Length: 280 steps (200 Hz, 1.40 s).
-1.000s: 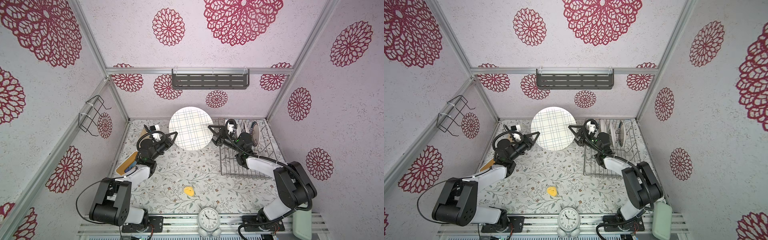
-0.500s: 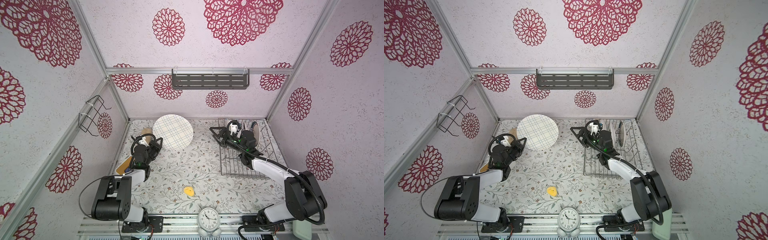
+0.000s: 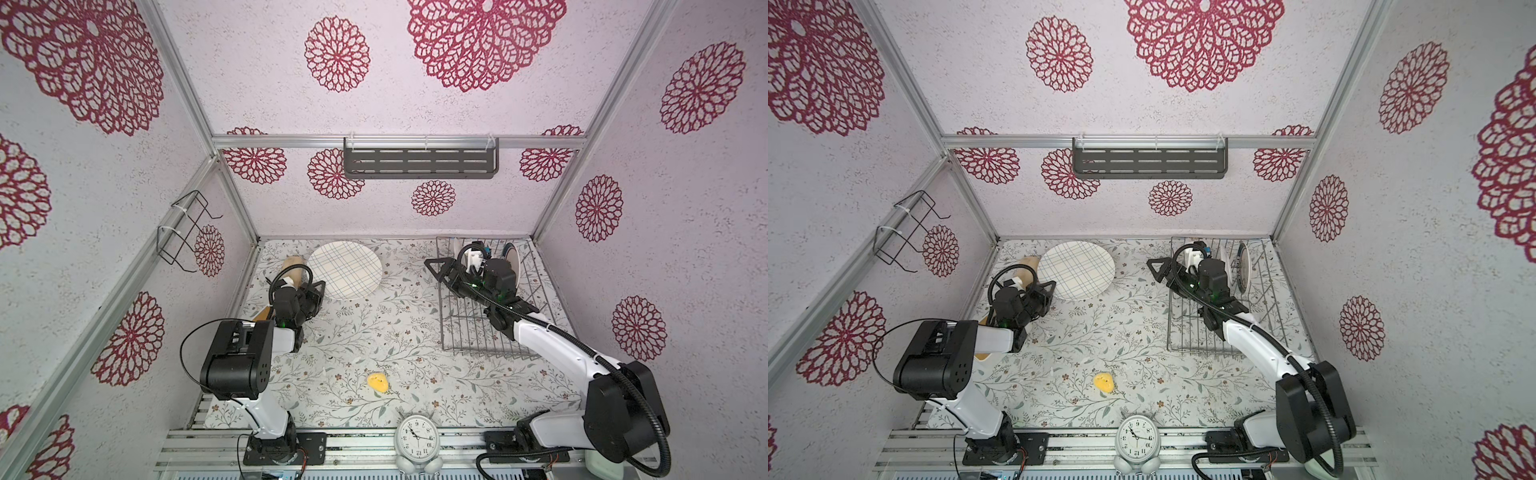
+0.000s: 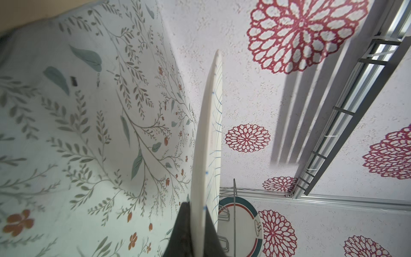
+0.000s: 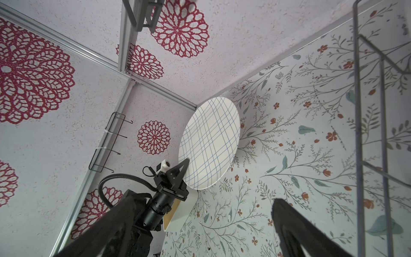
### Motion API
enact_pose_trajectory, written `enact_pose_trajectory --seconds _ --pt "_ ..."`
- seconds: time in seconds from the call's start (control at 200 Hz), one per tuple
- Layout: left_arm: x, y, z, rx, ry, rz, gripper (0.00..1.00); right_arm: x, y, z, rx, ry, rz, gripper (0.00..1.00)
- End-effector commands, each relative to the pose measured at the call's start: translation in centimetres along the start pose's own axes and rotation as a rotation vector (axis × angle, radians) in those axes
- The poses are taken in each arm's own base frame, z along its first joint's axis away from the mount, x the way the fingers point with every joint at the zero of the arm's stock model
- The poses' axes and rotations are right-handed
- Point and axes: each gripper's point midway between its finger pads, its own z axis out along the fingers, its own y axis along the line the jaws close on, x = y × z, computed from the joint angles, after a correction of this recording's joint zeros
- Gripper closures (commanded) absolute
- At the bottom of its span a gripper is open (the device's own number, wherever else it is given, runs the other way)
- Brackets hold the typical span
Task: Unload the plates from the dish rack
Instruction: Place the plate at the top-center of the table.
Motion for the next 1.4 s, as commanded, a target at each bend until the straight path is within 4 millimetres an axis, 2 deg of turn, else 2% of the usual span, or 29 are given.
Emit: enact_pose_trajectory --seconds 0.0,0.295,0.541,0.661,0.666,0.681,0.726,0.976,1.086,1.396 --pt "-1.5 -2.3 0.7 0.043 -0.032 0.05 1.0 -2.1 1.8 -1.4 0.006 -0.072 -0.085 0.01" --pt "-1.5 -3.1 4.0 0.041 0.027 0.049 1.0 -2.6 -0.1 -1.7 0.125 -0.084 -0.101 0.01" --pt "1.3 -3.9 7.4 0.013 0.129 0.118 1.0 -2.9 -1.2 -1.7 0.185 -0.085 -0.14 0.01" --pt "1.3 -3.9 8.5 0.031 0.134 0.1 1.0 -2.9 -1.6 -1.6 0.198 -0.078 -0.144 0.01" --pt "1.4 -3.1 8.8 0.016 0.139 0.094 1.0 -2.9 -1.6 -1.6 0.198 -0.077 -0.145 0.01" --pt "1.6 -2.3 9.1 0.001 0.144 0.087 1.0 -2.9 -1.5 -1.6 0.197 -0.076 -0.146 0.01" --pt "1.7 -1.8 9.7 -0.004 0.153 0.081 1.0 -2.9 -1.5 -1.6 0.198 -0.074 -0.155 0.01" --pt "3.9 -1.2 11.9 0.017 0.249 0.072 1.0 -3.0 -2.3 -1.7 0.23 -0.07 -0.167 0.01" --pt "4.9 -0.4 12.6 0.007 0.285 0.061 1.0 -3.1 -2.4 -1.5 0.235 -0.068 -0.165 0.01" --pt "5.4 1.6 13.2 -0.037 0.295 0.033 0.99 -3.5 -2.8 -1.7 0.255 -0.075 -0.167 0.01"
